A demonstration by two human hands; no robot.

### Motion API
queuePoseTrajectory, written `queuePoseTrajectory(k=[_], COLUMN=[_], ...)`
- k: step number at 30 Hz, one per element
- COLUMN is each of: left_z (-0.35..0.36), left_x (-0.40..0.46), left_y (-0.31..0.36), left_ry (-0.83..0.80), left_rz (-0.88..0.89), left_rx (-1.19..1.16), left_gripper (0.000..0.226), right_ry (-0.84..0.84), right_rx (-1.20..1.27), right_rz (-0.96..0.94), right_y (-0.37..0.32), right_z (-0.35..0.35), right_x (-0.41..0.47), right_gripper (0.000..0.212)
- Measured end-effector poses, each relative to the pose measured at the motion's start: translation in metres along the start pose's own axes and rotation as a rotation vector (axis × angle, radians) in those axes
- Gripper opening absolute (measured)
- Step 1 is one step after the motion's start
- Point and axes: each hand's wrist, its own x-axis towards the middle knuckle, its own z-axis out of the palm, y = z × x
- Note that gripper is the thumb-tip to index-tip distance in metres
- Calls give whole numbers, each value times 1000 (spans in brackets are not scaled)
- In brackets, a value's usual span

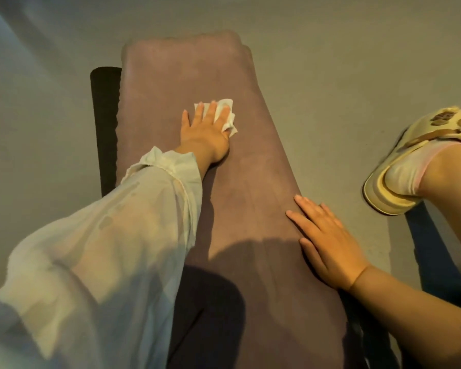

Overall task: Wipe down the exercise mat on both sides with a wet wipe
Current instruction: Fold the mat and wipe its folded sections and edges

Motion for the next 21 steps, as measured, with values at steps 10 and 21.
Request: queuePoseTrajectory(k=[10, 21], left_z=[25, 80], left_x=[-100, -290], left_y=[21, 54], left_ry=[-33, -55], left_rz=[393, 781], left_rx=[77, 178], left_gripper=[54, 68], right_ry=[4, -95], right_rx=[50, -147], right_rz=[131, 127], right_y=[-7, -8], right_z=[-2, -7], right_x=[0, -9], right_gripper=[55, 61])
